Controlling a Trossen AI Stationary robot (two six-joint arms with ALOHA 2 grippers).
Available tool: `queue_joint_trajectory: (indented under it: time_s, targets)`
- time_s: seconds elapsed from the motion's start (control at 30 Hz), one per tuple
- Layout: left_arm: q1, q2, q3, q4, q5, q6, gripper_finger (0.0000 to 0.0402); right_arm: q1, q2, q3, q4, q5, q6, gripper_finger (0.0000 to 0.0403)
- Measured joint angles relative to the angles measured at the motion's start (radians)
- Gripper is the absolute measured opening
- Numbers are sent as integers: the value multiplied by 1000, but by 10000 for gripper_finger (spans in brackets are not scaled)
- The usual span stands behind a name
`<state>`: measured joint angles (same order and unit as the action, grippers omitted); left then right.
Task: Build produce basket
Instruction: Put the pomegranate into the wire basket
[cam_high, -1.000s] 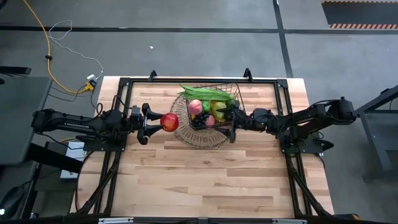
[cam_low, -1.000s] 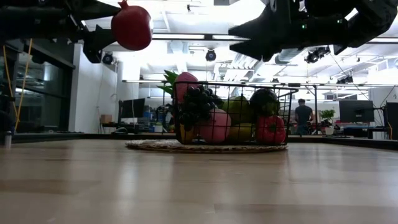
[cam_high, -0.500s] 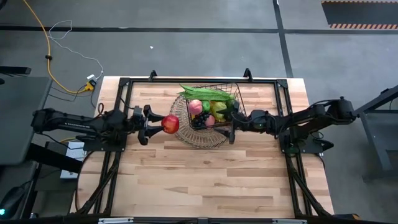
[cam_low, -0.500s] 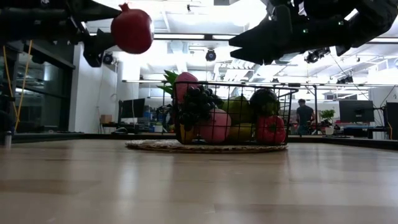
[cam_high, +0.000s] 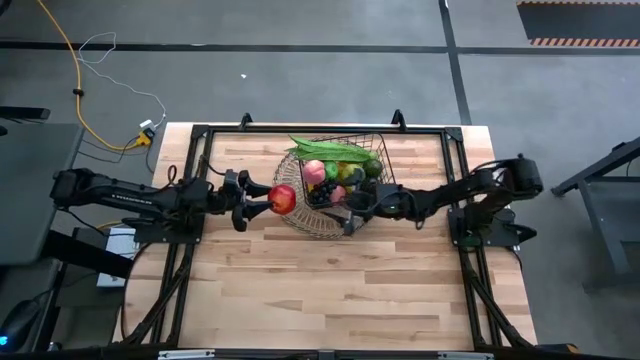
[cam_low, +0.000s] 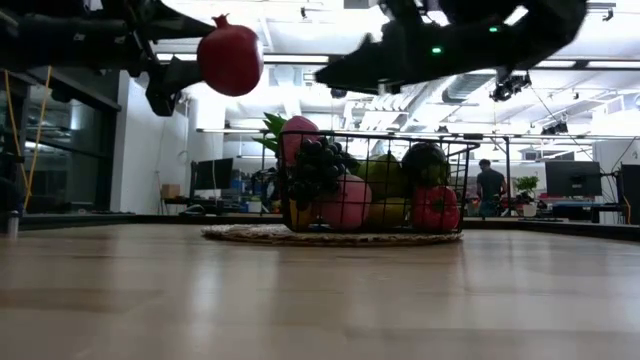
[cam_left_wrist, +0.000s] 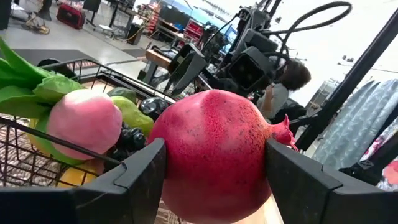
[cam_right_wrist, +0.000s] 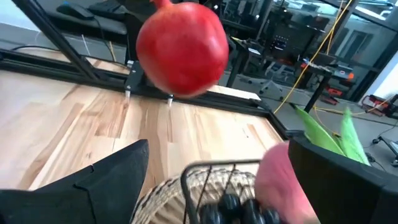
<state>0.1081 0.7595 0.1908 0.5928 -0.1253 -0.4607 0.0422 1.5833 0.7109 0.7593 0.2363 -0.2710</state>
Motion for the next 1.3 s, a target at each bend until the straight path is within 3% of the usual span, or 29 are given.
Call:
queue_joint_trajectory:
  time_s: [0.27, 0.5, 0.63, 1.13, 1.3]
  targets:
    - [0, 128, 47, 3, 0, -10, 234, 7, 180, 193, -54, -4, -39, 374]
    - [0, 209, 83, 5, 3, -19, 234, 51, 240, 298, -129, 57, -131, 374]
    - [-5, 245, 100, 14, 6, -30, 234, 75, 244, 307, -129, 134, -168, 374]
    - [-14, 291, 103, 101, -18, -36, 234, 82, 242, 309, -121, 138, -144, 373]
    - [-14, 291, 104, 87, -20, -22, 237, 82, 243, 310, -126, 141, -138, 341]
